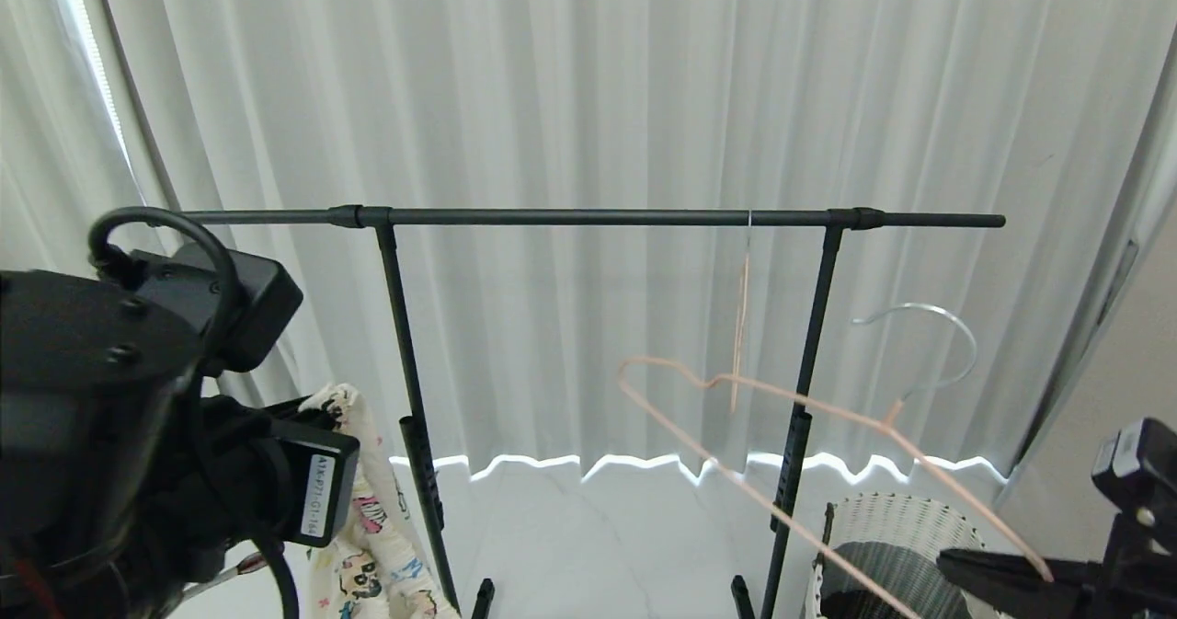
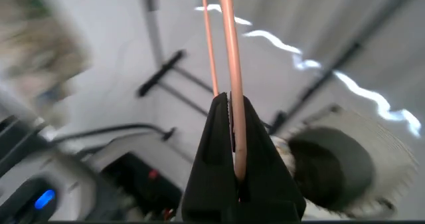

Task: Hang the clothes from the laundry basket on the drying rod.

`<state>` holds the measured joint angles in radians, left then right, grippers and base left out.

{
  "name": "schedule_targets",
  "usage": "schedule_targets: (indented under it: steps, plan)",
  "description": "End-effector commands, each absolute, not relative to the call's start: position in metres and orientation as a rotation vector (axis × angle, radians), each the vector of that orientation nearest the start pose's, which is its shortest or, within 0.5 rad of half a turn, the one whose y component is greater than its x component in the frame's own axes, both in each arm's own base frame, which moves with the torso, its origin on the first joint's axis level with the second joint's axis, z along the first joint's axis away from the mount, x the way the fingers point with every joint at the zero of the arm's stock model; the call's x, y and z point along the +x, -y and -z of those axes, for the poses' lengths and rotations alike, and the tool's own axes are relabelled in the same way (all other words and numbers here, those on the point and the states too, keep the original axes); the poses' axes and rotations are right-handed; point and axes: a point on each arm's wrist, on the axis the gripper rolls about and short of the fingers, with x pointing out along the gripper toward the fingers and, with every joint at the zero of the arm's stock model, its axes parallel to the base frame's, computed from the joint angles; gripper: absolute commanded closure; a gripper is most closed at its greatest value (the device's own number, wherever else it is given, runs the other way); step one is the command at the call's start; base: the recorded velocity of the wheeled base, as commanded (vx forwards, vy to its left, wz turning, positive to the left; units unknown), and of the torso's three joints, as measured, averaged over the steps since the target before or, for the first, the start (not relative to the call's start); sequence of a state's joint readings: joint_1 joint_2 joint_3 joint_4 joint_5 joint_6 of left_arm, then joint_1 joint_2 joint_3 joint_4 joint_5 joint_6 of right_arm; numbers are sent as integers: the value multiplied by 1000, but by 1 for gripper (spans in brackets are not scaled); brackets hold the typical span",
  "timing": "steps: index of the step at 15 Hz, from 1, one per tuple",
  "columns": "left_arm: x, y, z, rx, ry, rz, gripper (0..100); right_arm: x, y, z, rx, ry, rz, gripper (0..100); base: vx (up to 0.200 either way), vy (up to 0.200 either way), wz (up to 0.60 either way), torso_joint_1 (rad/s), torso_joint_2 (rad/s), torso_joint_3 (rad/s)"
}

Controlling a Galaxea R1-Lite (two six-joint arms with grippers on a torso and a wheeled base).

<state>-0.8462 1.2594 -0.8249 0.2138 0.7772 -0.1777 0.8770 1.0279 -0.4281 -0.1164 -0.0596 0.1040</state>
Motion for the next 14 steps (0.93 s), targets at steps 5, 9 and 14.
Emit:
schedule_targets:
  steps: [5,9,14]
  plan:
    - [155,144,-201,230,-531,-49,100,47,-117,-171,-164,-510,-1071,100,0,0,0,0,0,0]
    - [156,146,-201,217,-531,-53,100,51,-127,-171,-181,-530,-1068,100,0,0,0,0,0,0]
    - [156,146,-201,211,-528,-49,100,60,-151,-164,-178,-527,-1065,100,0,0,0,0,0,0]
